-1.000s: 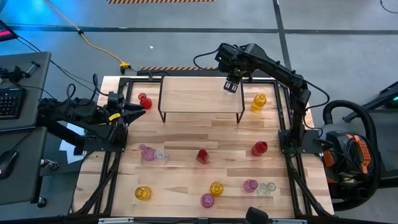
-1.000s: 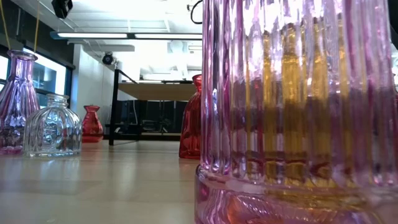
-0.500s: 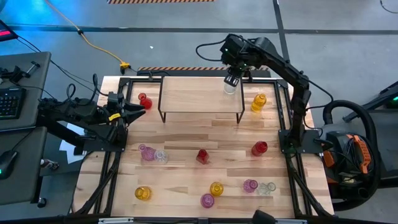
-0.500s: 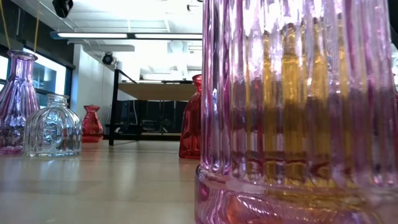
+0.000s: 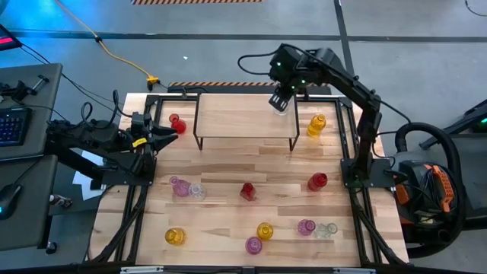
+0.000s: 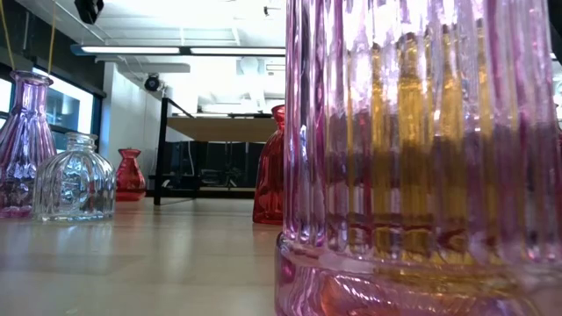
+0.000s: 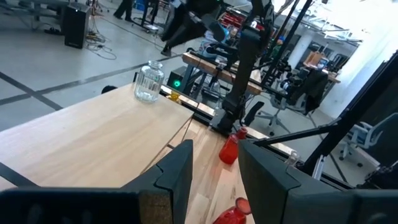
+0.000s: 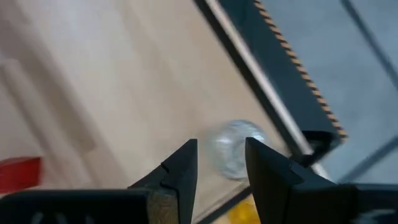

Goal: Sort vases onto shelf
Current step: Put the center red vase on the shelf

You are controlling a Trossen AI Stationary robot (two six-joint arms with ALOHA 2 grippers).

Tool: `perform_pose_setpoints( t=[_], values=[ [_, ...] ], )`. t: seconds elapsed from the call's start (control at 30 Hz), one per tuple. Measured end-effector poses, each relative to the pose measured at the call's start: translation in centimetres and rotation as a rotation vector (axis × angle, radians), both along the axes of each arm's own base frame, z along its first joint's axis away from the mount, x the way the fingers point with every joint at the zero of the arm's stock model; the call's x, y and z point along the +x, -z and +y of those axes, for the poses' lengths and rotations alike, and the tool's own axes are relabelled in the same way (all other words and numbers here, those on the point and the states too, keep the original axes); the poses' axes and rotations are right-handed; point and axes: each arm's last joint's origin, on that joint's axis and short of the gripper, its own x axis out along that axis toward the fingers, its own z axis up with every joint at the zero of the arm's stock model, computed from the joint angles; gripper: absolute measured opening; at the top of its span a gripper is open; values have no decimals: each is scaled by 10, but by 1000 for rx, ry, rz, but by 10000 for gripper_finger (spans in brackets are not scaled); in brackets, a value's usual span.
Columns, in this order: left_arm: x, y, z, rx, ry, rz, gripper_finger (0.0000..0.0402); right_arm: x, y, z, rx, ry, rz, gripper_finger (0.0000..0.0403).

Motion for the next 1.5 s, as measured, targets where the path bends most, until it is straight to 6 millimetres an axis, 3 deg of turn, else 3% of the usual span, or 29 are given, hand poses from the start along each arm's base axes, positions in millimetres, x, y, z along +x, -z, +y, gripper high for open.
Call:
perform_pose_setpoints(
  t=[0.47, 0.93, 1.17, 1.5],
  values=[
    [0, 3, -1, -1, 30, 29, 120, 24, 0, 64, 187, -45, -82, 115],
    [0, 2, 0, 1, 3, 23, 120, 35, -1, 118, 200, -160, -97, 115],
    [0, 2, 0, 14, 8, 23, 120, 41, -3, 128, 207, -197, -156, 115],
    [6, 3, -2, 6, 14, 35, 120, 47, -7, 127, 148, -293, -210, 115]
  ],
)
